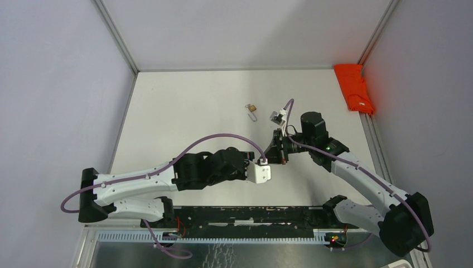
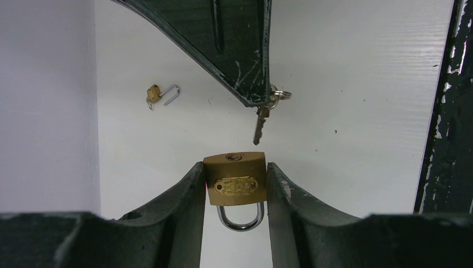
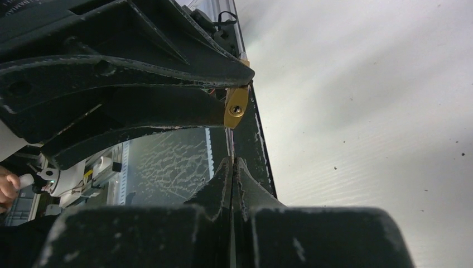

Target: Unlock with the key

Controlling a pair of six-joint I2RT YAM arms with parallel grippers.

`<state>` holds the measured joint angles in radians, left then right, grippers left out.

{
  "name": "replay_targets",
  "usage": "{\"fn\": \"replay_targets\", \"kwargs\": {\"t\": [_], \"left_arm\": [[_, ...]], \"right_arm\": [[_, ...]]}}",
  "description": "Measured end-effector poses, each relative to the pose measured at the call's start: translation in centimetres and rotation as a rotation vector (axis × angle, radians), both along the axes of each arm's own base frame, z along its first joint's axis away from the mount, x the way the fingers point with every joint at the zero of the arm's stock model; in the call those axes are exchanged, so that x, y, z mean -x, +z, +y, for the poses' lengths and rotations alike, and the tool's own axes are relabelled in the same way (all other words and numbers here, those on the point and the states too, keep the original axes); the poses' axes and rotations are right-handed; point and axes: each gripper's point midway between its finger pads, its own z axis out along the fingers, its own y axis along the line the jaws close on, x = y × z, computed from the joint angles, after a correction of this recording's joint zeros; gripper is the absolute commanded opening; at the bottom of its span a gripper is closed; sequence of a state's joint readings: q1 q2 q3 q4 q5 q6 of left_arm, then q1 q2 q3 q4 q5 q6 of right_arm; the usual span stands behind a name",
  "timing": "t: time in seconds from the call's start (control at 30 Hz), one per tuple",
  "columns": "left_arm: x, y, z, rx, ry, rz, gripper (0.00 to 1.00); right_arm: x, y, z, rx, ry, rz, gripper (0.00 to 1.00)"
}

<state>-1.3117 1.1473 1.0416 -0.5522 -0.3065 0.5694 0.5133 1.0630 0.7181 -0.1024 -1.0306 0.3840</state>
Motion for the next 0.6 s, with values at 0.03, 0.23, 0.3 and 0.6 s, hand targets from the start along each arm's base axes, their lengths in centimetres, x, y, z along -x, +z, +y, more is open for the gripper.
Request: {"fn": "replay_targets", "kwargs": {"t": [0.03,0.23,0.3,0.6], "left_arm": [[0.0,0.0,0.0,0.001,-0.001,0.0,0.02],[0.0,0.1,-0.1,0.003,-0.002,0.0,0.02],[0.0,0.1,-0.1,0.004,-0.001,0.0,0.02],[0.0,0.2,-0.1,0.005,-0.001,0.0,0.02]], "right_arm": [[0.1,-0.2,0.1,0.003,0.004,0.006,0.0],[0.0,0.0,0.6,0.006,0.019,0.011,0.0],[-0.1,0.3,0.7,0.002,0.017,0.002,0.0],[-0.8,1.5,0.9,-0.006,0.008,-0.048,0.0]]}}
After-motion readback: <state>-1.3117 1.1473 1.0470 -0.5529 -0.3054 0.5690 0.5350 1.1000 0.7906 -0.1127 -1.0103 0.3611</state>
